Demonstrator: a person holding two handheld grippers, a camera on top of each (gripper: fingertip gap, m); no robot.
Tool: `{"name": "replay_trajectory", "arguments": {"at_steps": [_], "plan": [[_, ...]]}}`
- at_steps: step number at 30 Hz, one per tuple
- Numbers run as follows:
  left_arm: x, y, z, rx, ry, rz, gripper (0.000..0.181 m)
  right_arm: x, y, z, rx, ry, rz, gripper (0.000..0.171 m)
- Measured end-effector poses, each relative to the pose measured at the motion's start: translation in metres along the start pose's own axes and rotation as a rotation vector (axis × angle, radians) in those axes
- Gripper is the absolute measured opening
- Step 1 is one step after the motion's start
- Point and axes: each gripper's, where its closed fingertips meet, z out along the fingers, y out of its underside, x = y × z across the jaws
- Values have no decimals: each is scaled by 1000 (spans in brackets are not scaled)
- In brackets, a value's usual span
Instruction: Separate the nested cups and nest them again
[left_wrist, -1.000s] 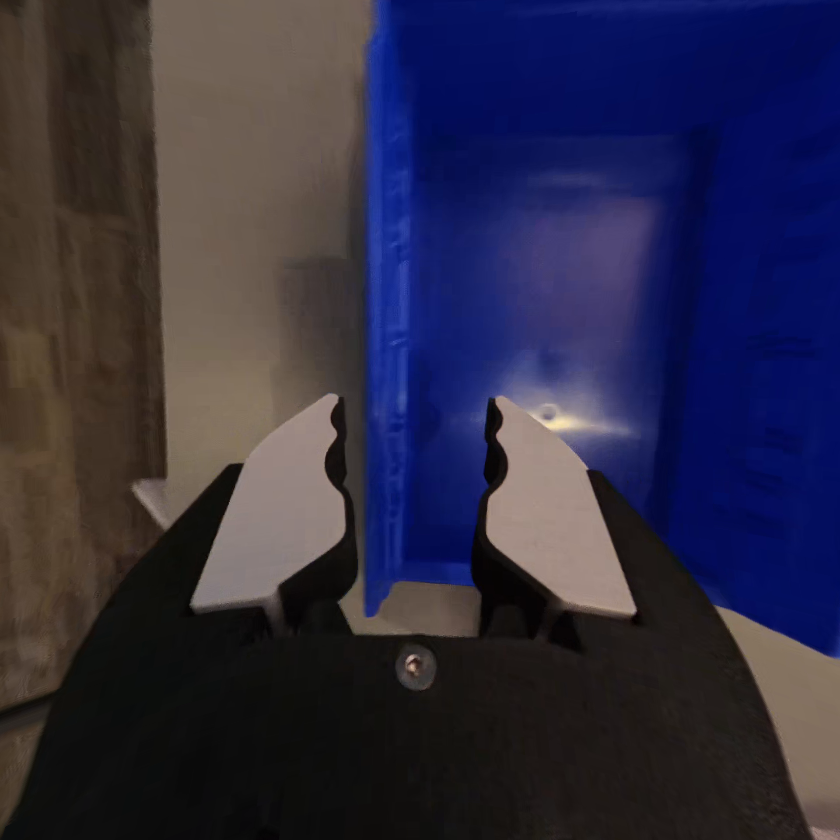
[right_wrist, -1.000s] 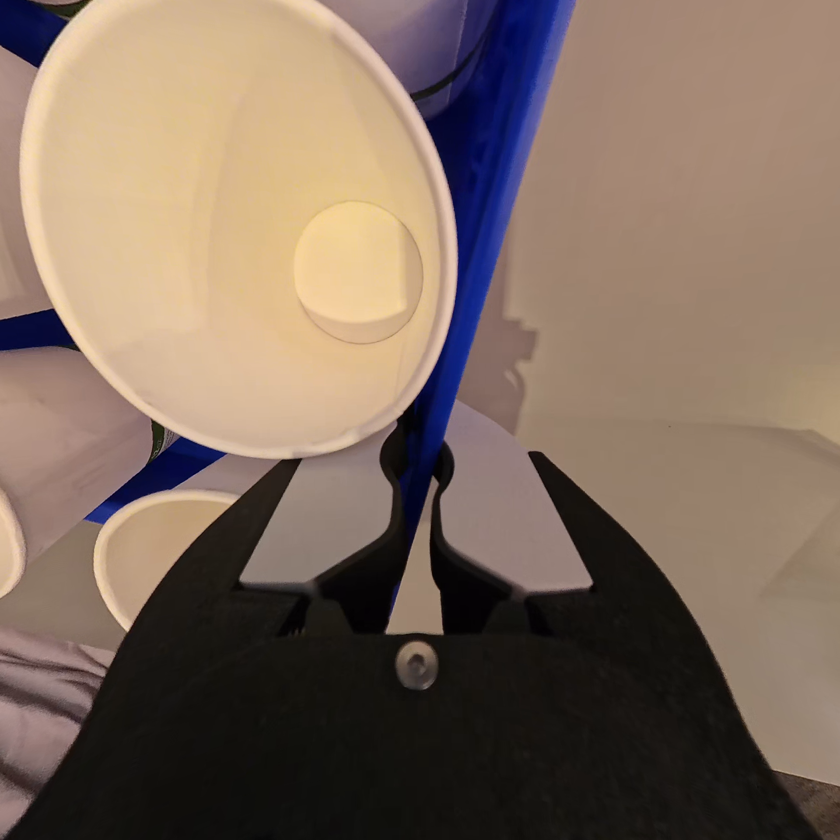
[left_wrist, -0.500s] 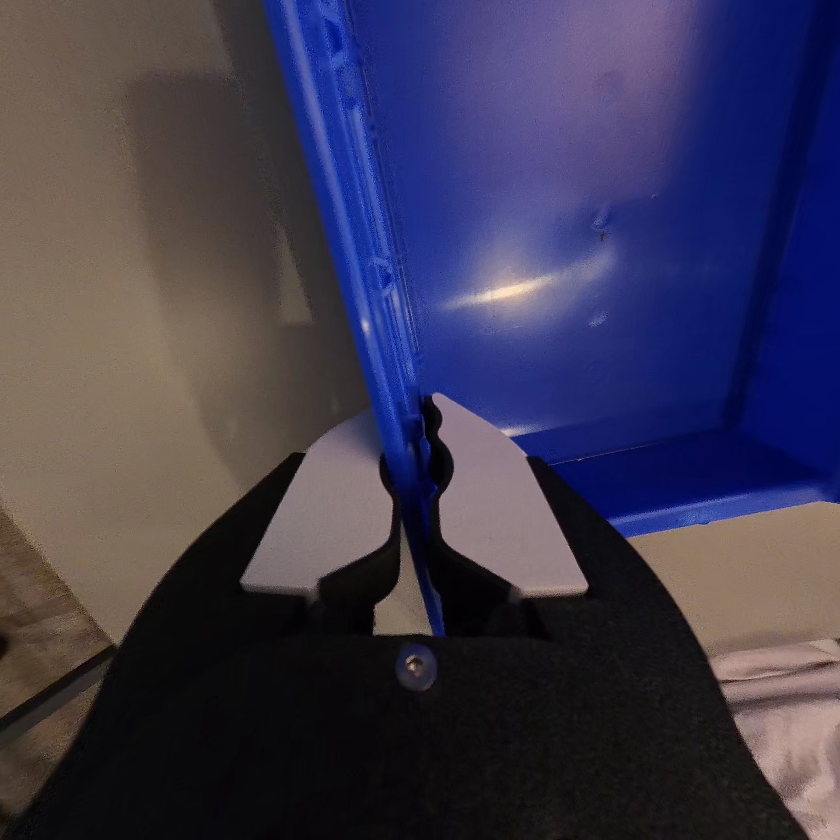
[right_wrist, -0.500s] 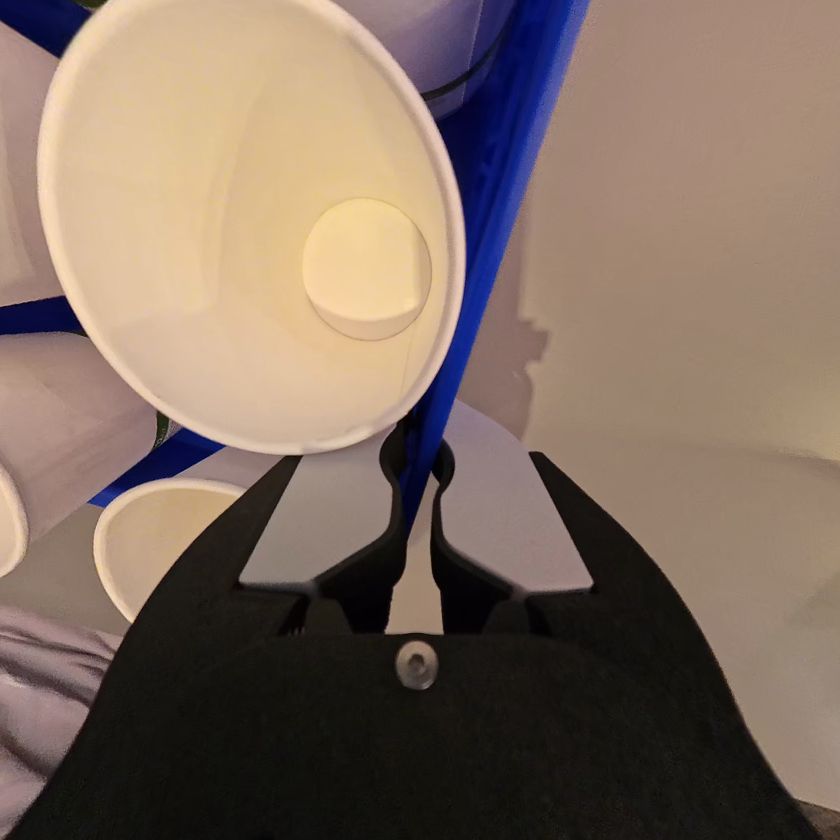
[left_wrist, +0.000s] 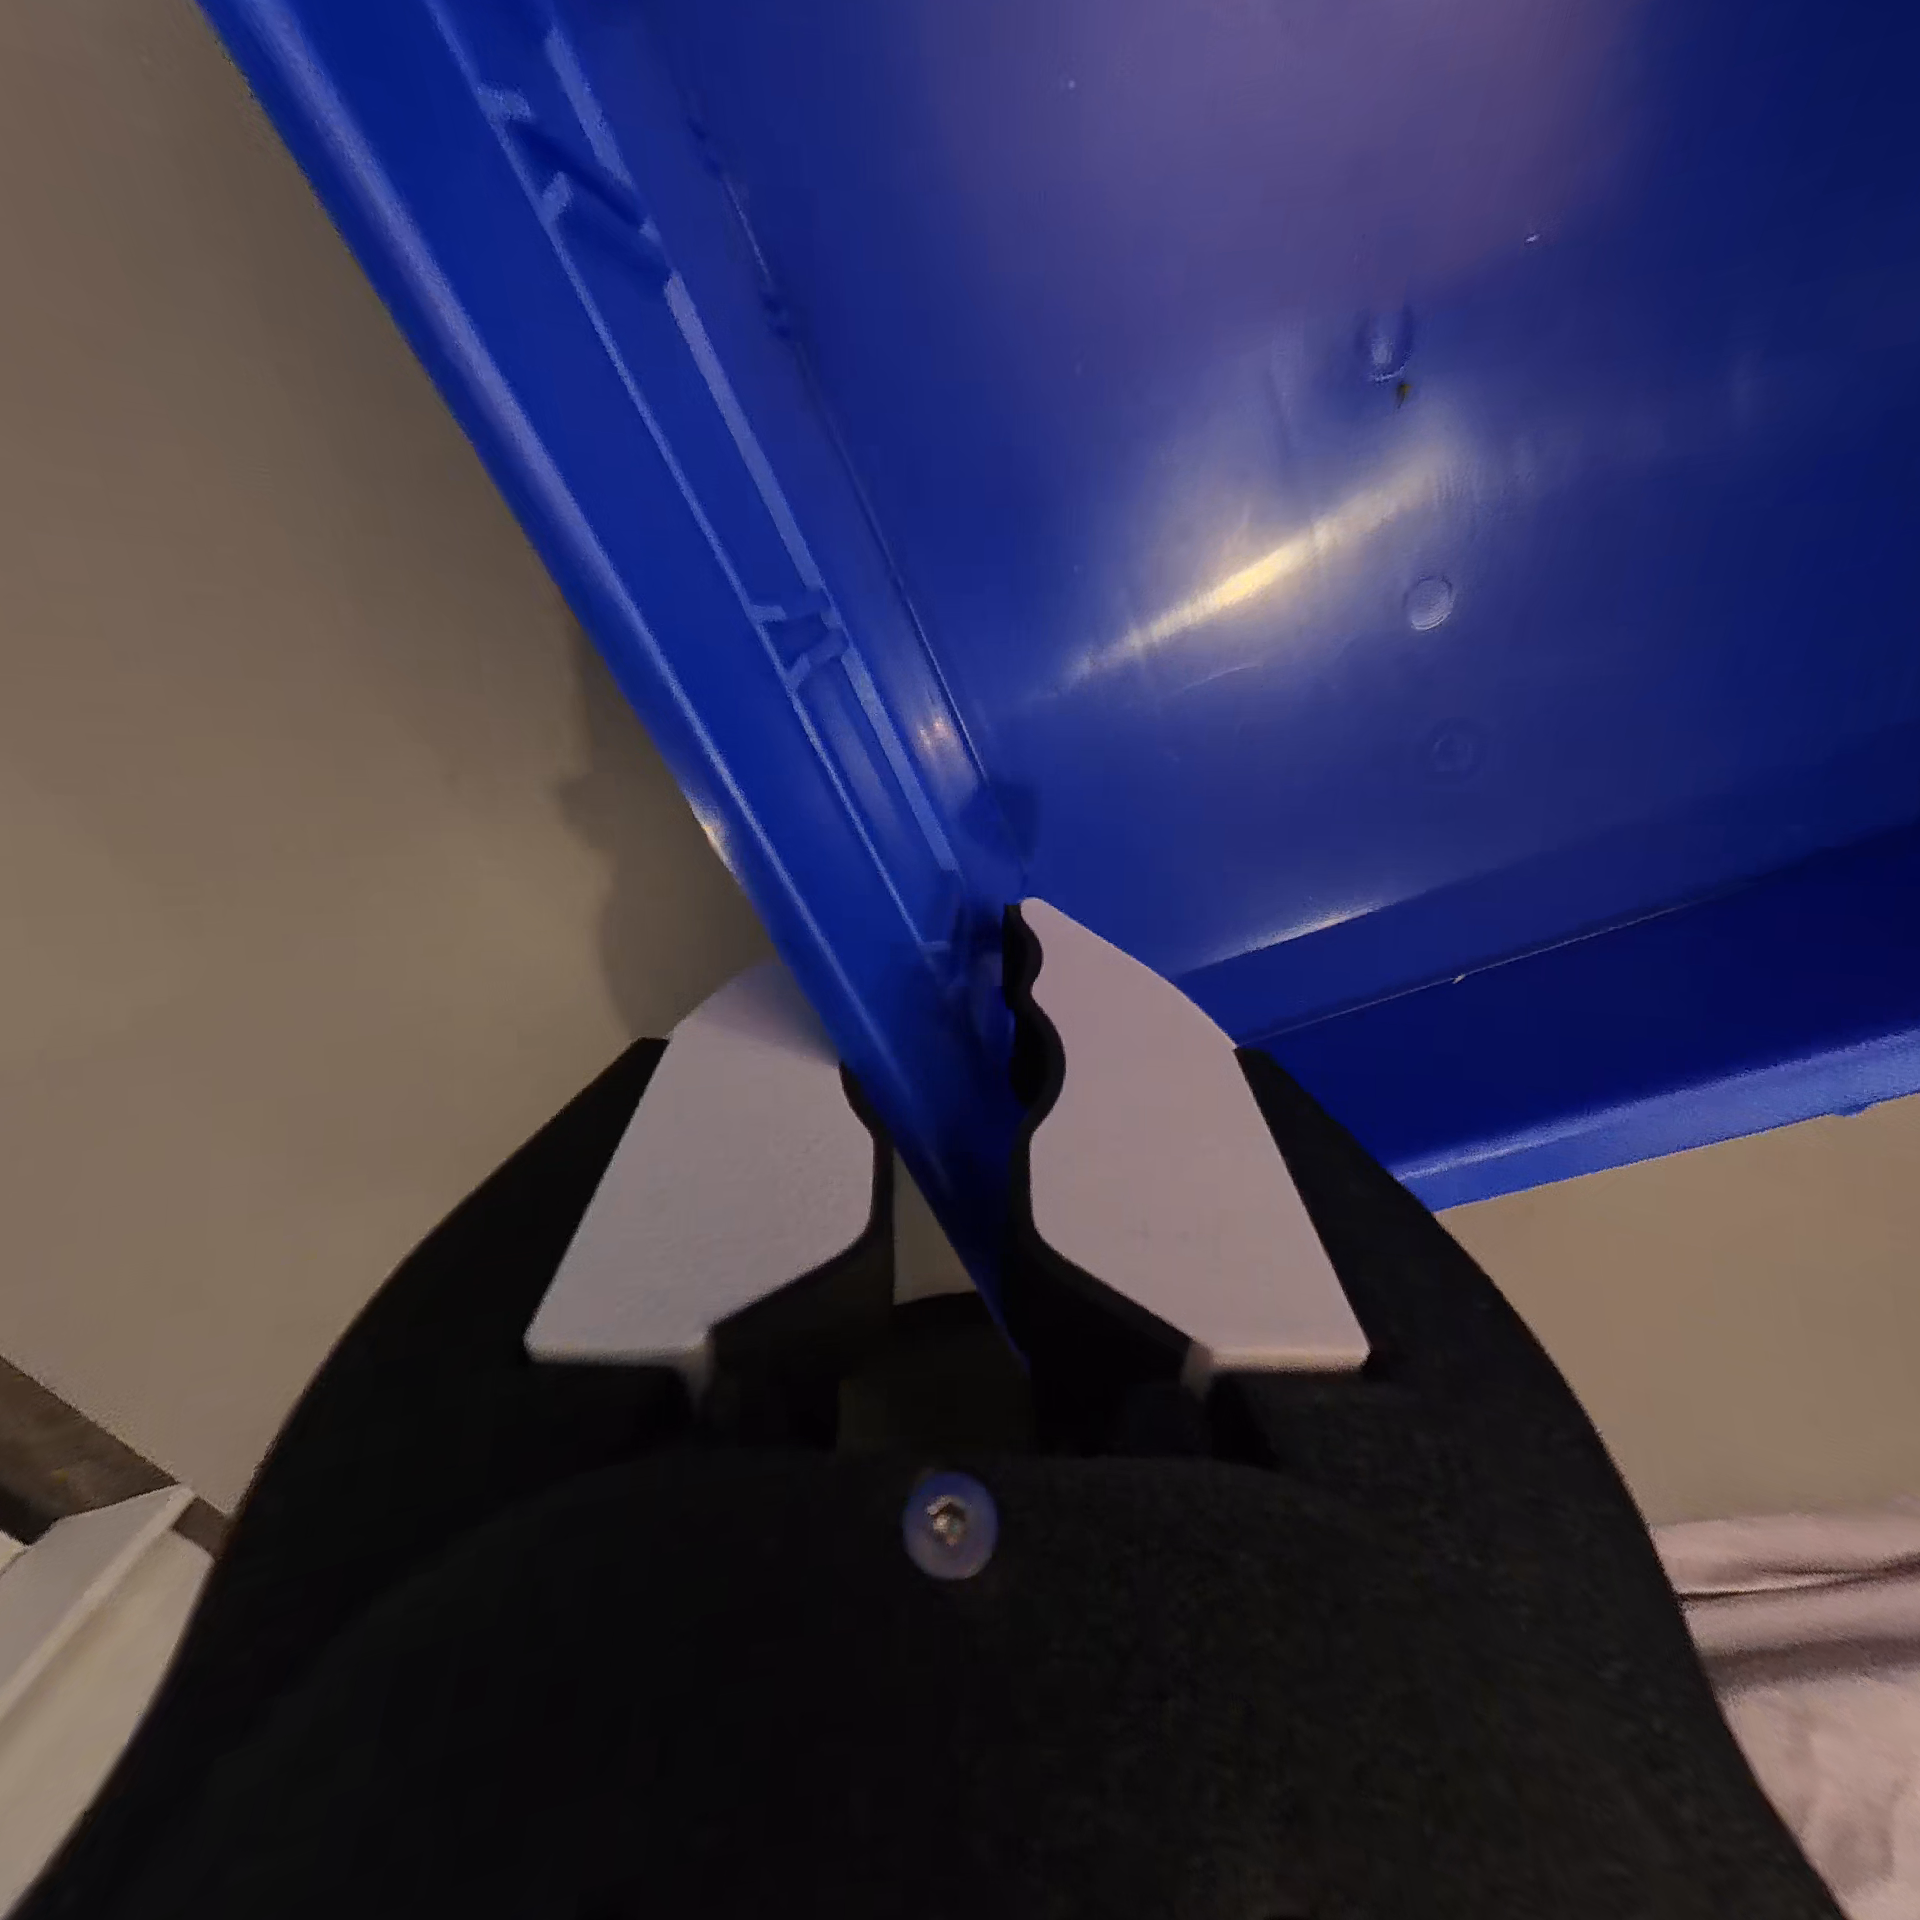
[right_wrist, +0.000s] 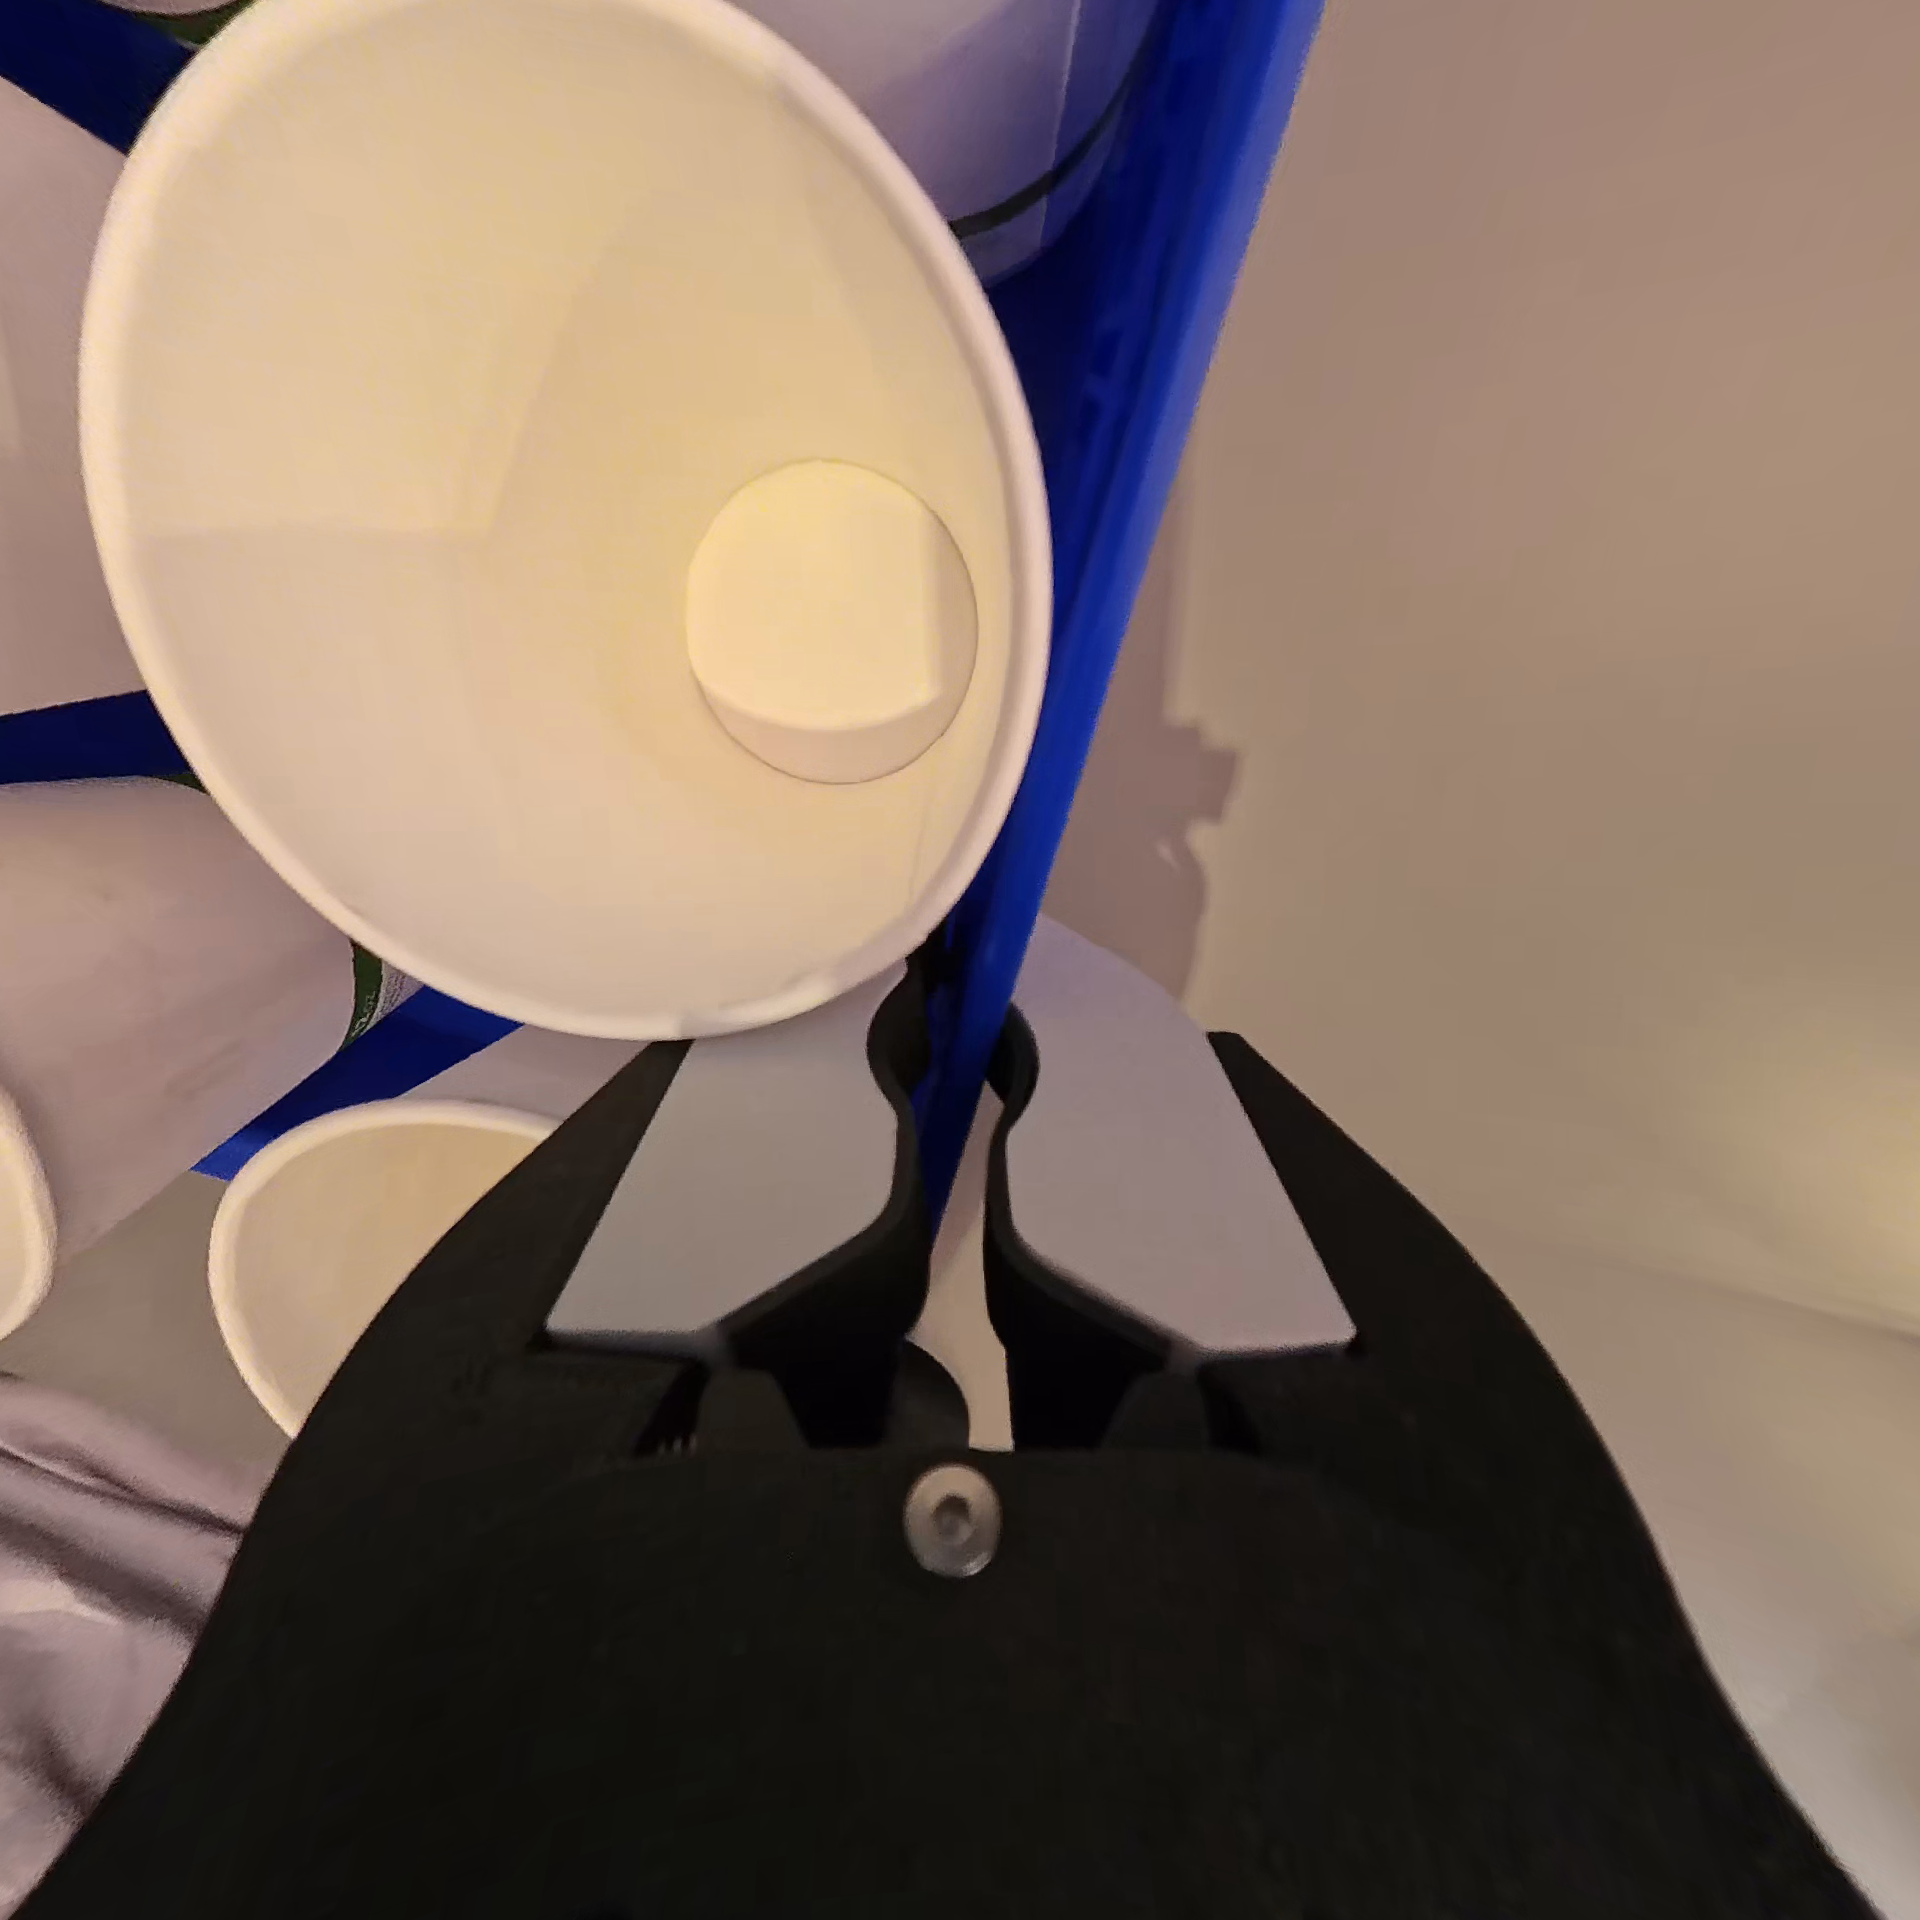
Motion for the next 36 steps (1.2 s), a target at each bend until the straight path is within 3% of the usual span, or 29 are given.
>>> {"name": "replay_trajectory", "arguments": {"at_steps": [9, 15, 23, 36], "plan": [[11, 7, -3, -37, 43, 51, 31, 0, -2, 4, -6, -56, 126, 6], [13, 2, -18, 42, 102, 82, 36, -5, 1, 2, -50, -53, 146, 10], [14, 5, -47, 143, 139, 144, 36, -4, 2, 2, -72, -97, 196, 7], [-7, 9, -67, 253, 257, 82, 29, 28, 9, -2, -68, 31, 180, 4]]}}
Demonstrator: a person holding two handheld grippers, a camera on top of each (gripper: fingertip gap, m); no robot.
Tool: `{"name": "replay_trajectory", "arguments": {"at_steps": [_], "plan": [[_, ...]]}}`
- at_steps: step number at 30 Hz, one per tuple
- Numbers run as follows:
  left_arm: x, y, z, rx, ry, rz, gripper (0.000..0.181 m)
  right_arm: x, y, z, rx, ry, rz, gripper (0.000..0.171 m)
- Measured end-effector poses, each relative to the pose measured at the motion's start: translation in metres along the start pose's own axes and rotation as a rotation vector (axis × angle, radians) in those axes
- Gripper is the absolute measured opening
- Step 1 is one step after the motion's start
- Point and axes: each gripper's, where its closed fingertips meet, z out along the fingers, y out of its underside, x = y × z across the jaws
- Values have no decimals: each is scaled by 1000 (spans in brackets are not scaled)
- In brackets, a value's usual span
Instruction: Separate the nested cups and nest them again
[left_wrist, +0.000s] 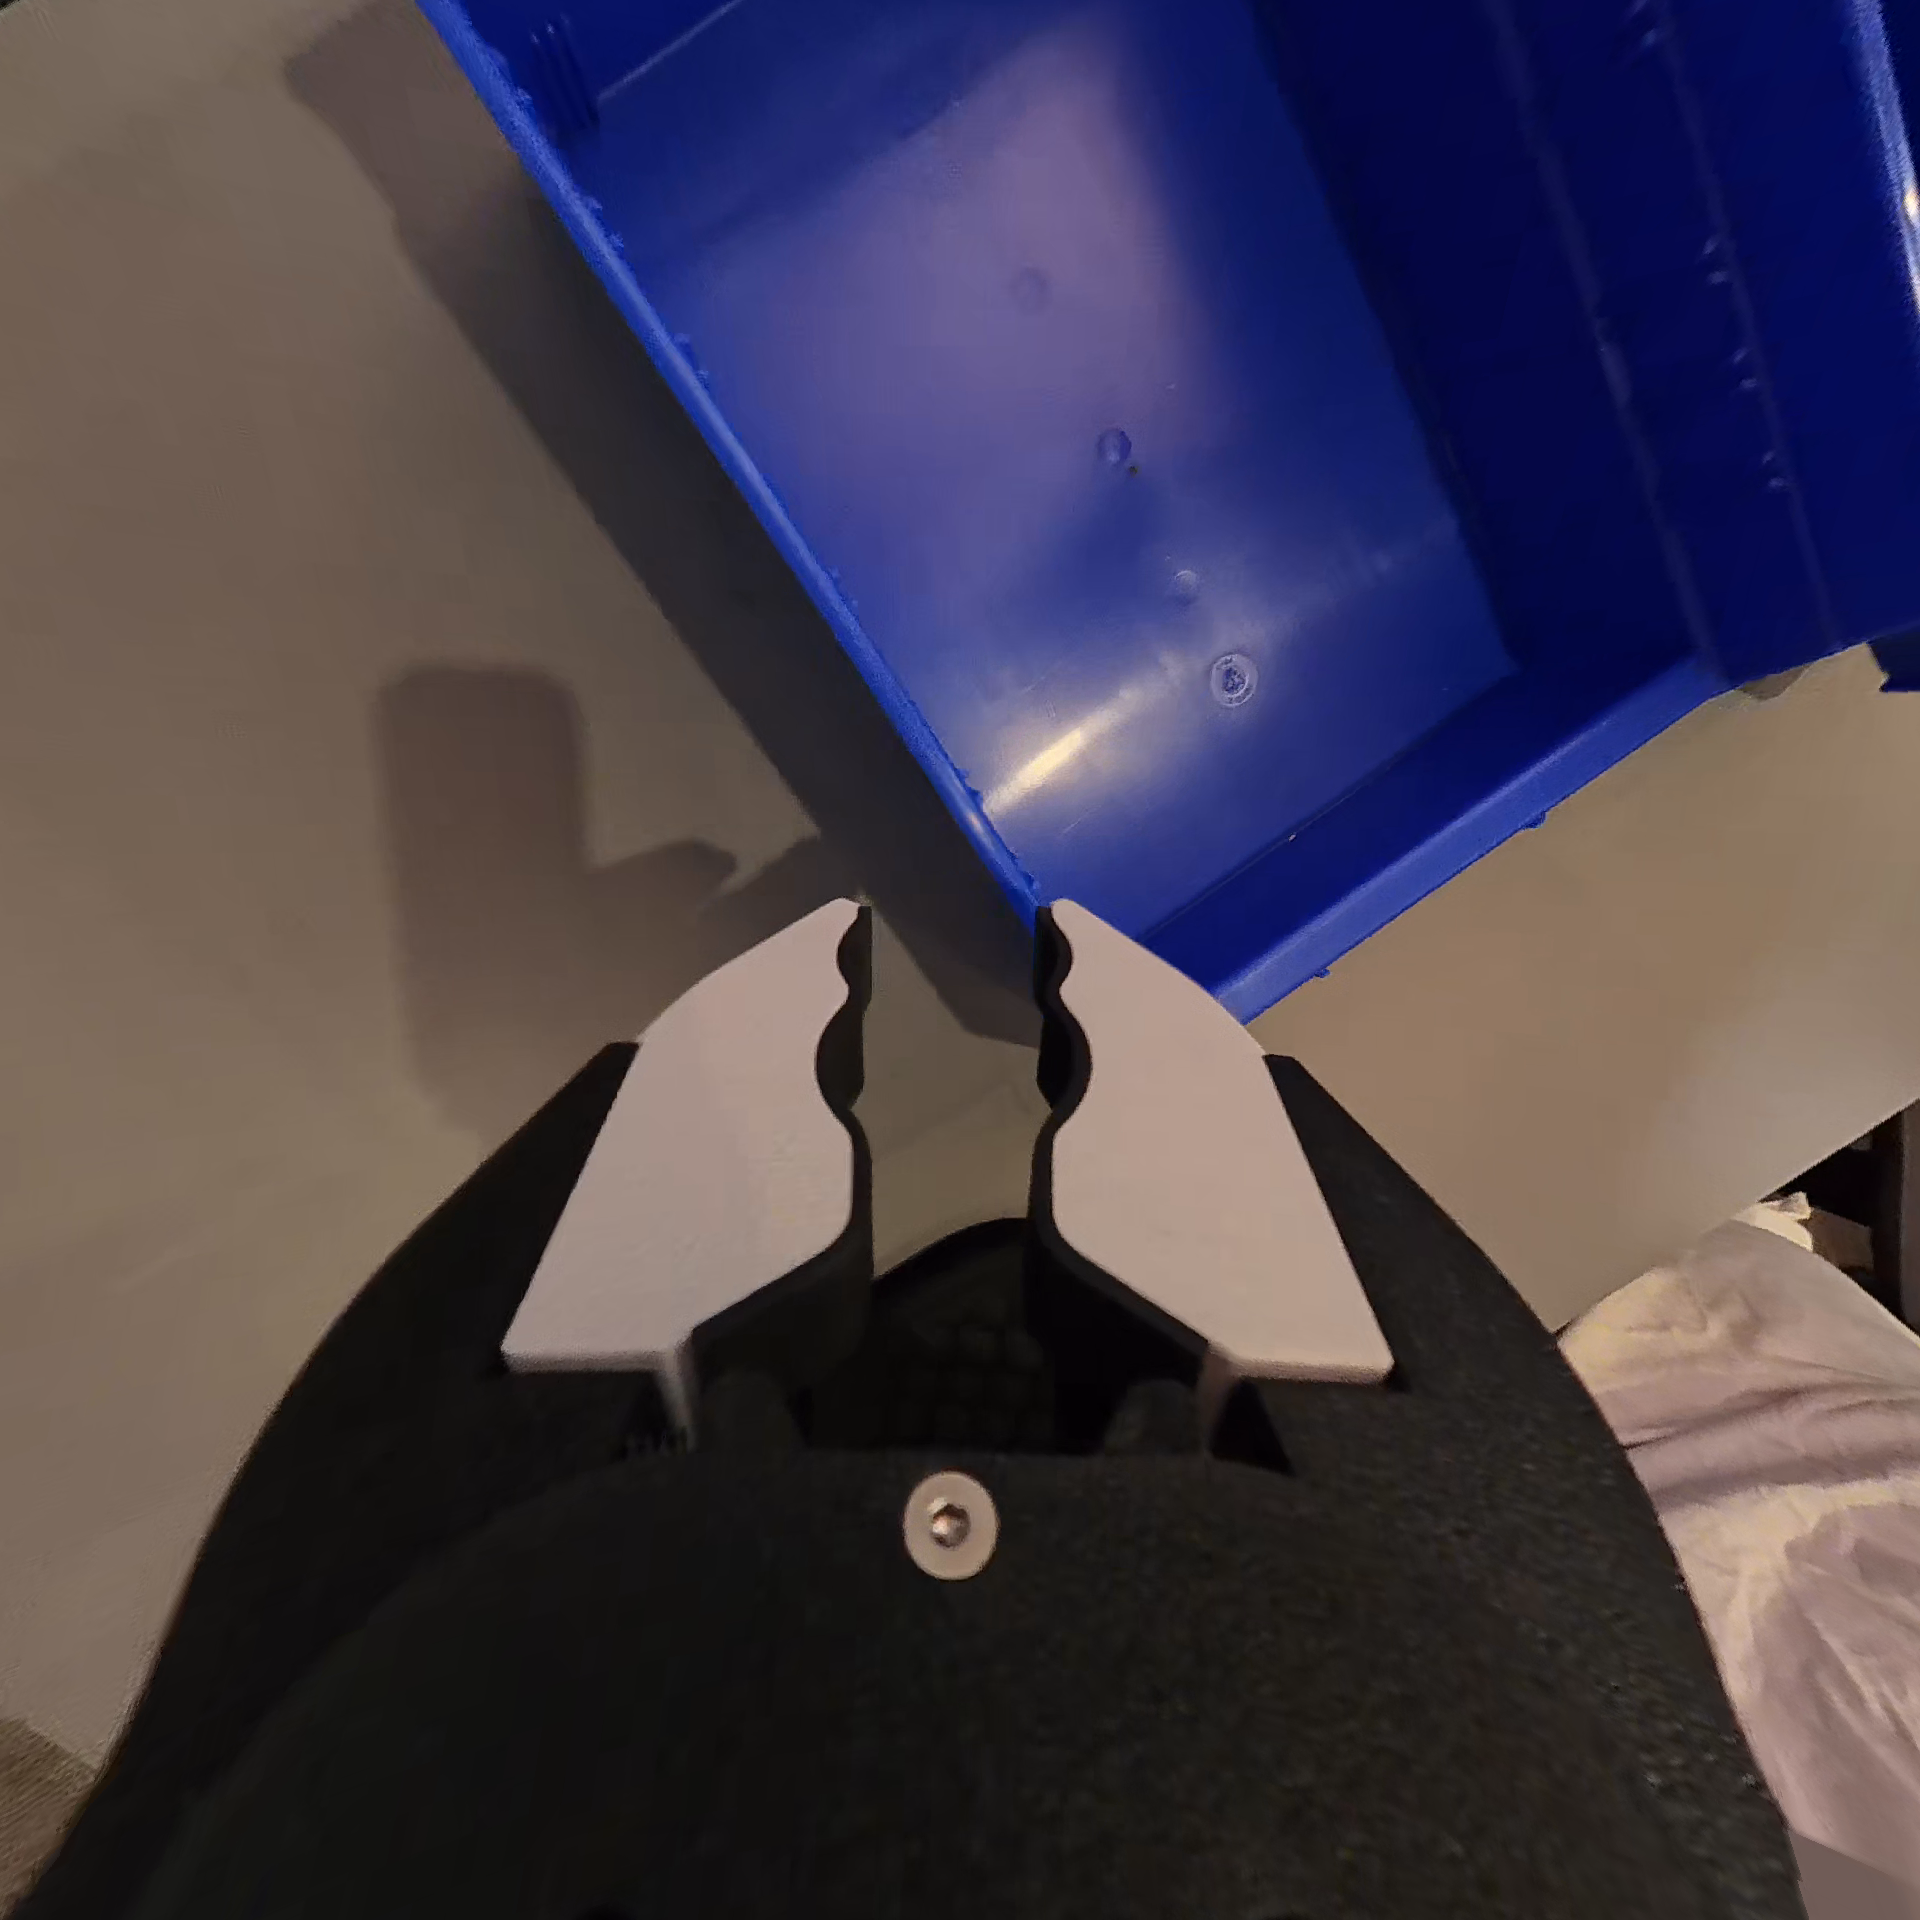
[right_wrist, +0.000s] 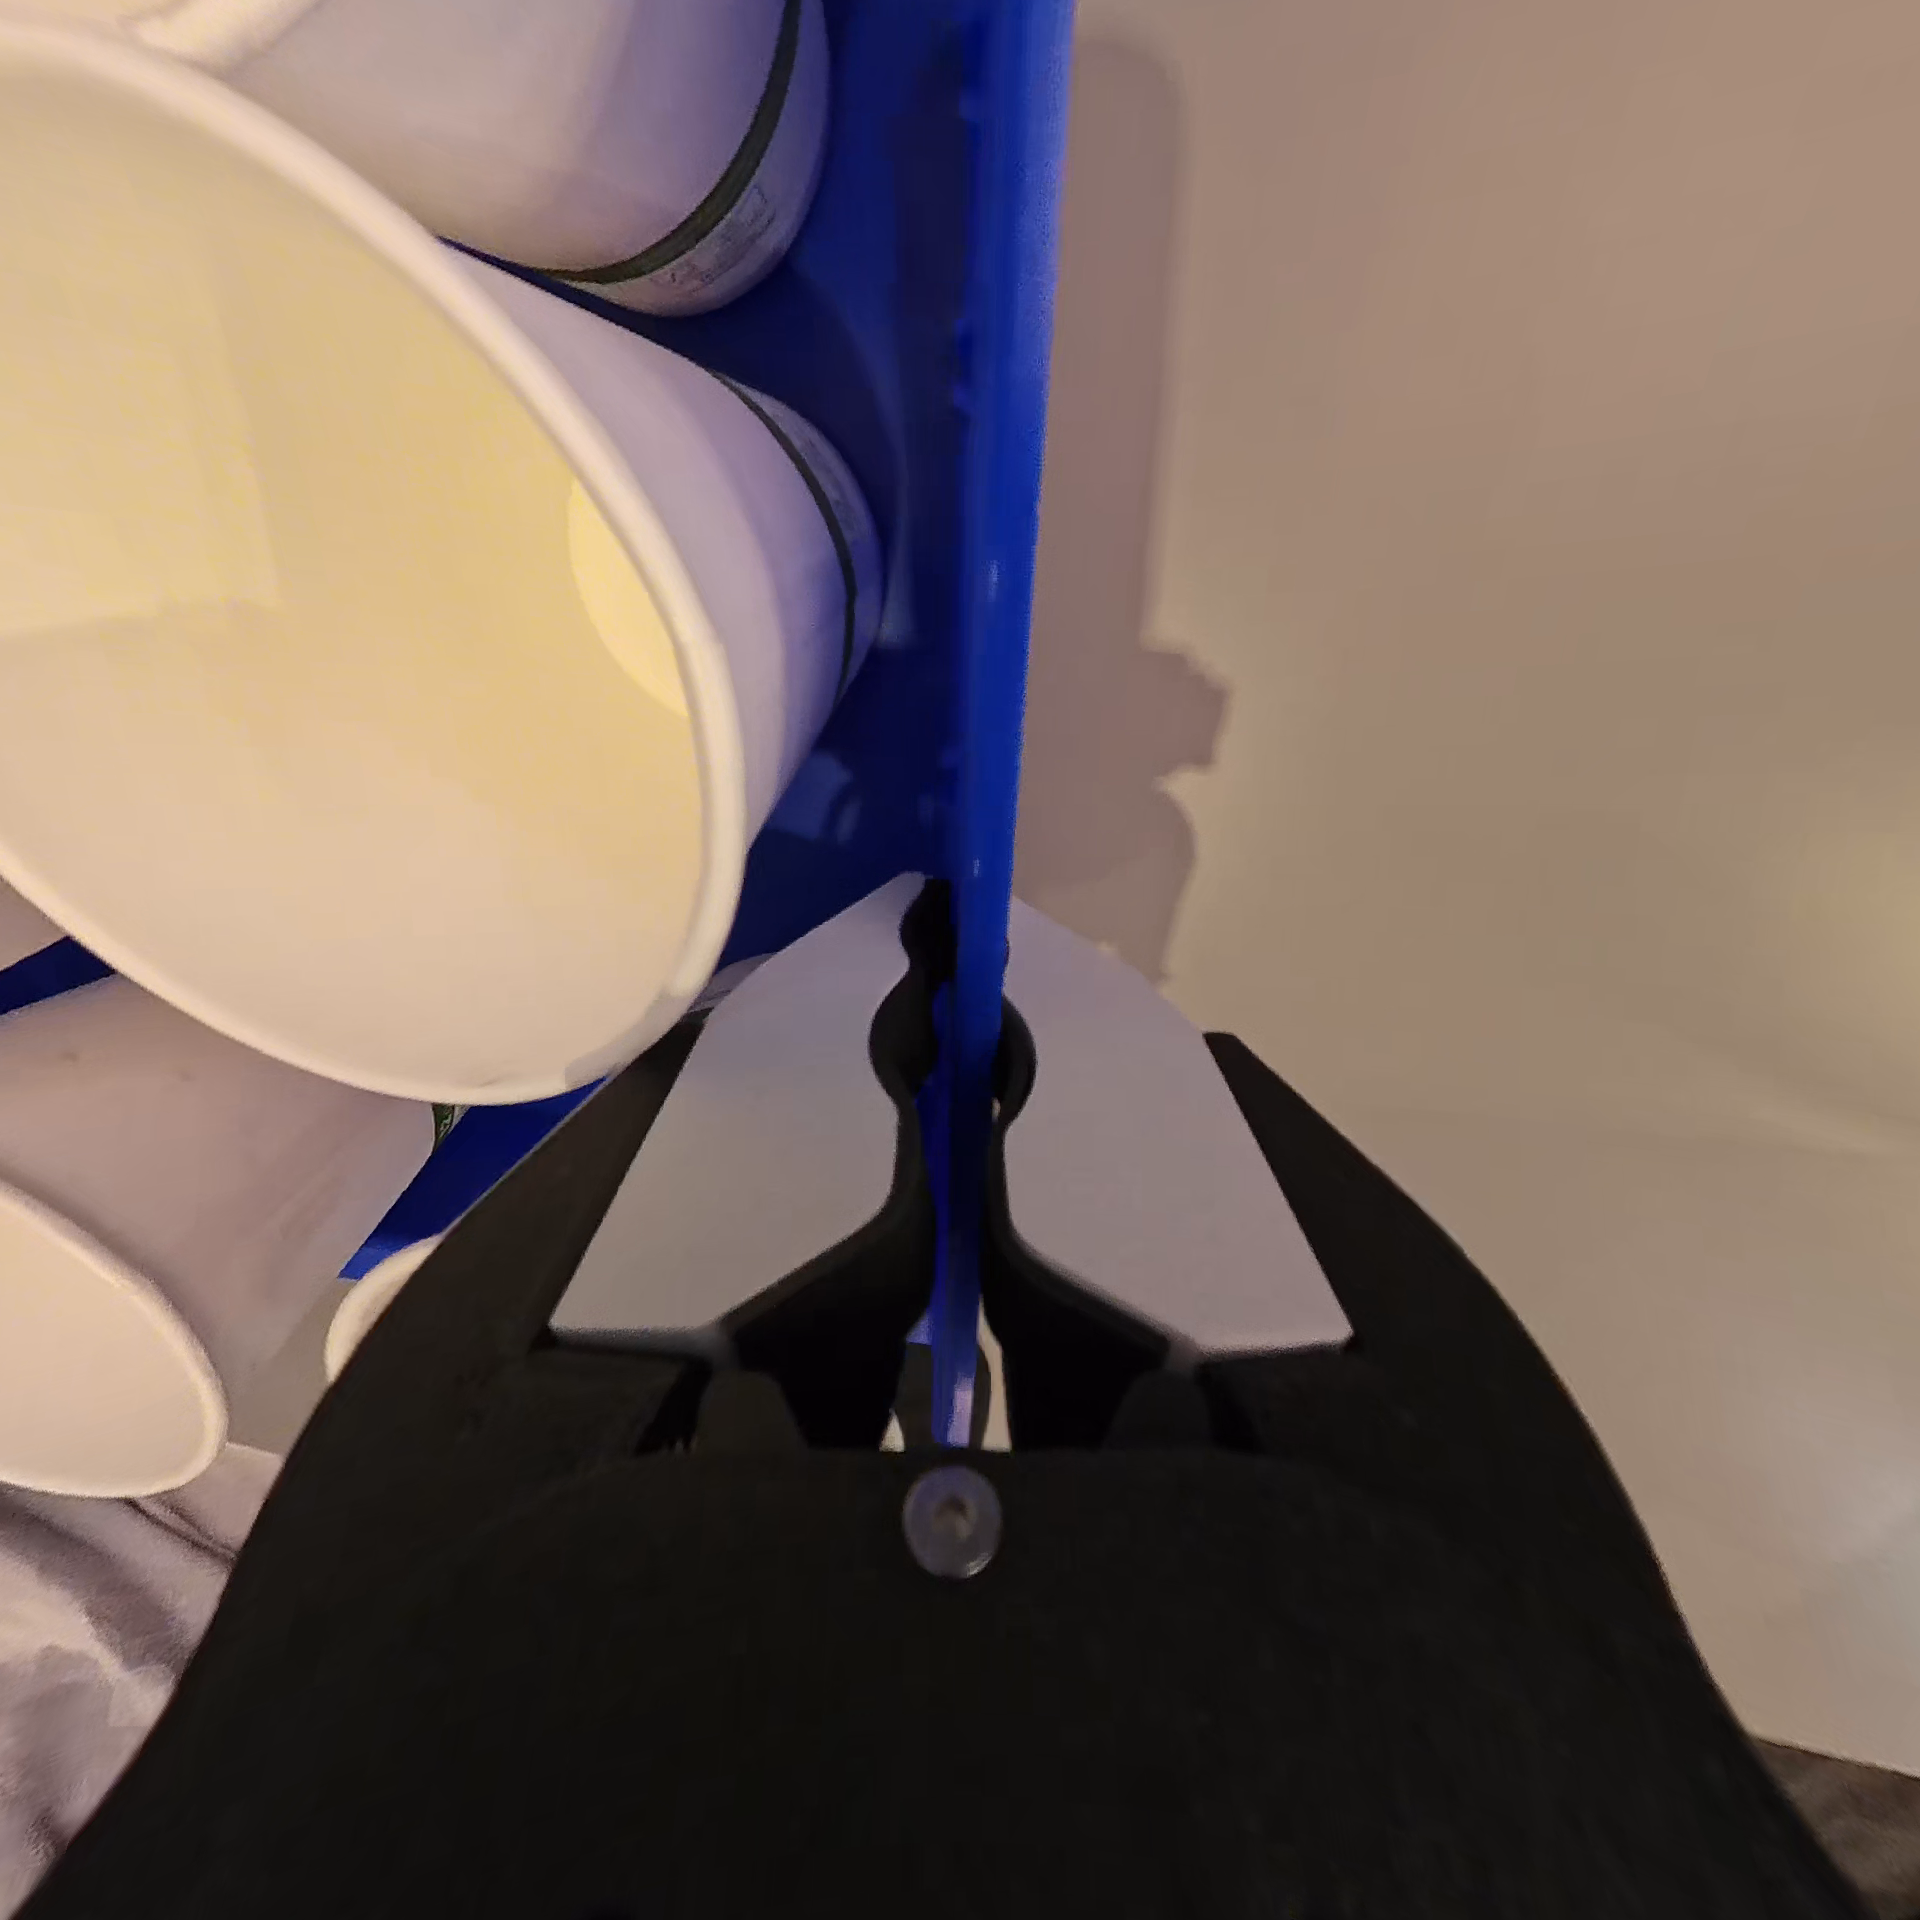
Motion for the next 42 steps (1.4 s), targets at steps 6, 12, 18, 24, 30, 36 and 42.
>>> {"name": "replay_trajectory", "arguments": {"at_steps": [6, 12, 18, 24, 30, 36, 42], "plan": [[-9, -2, 0, 22, 21, -36, 27, -1, 2, 0, -51, -3, -58, 5], [-10, -4, 0, 29, 7, -18, 27, -1, 2, -1, -54, -28, -46, 3], [-10, -5, -9, 57, -3, -4, 27, 8, 1, -16, -9, -40, -39, 5], [-15, -2, -27, 115, -15, -15, 27, 15, 17, -44, -87, -43, -22, 5], [-23, 3, -54, 203, -46, -46, 27, 6, 19, -84, -88, -60, -18, 5], [-33, 18, -87, 290, -116, -82, 26, -39, -4, -134, -61, -70, -66, 4], [-87, 81, -121, 328, -238, -296, 26, -146, -54, -147, -49, -149, -236, 5]]}}
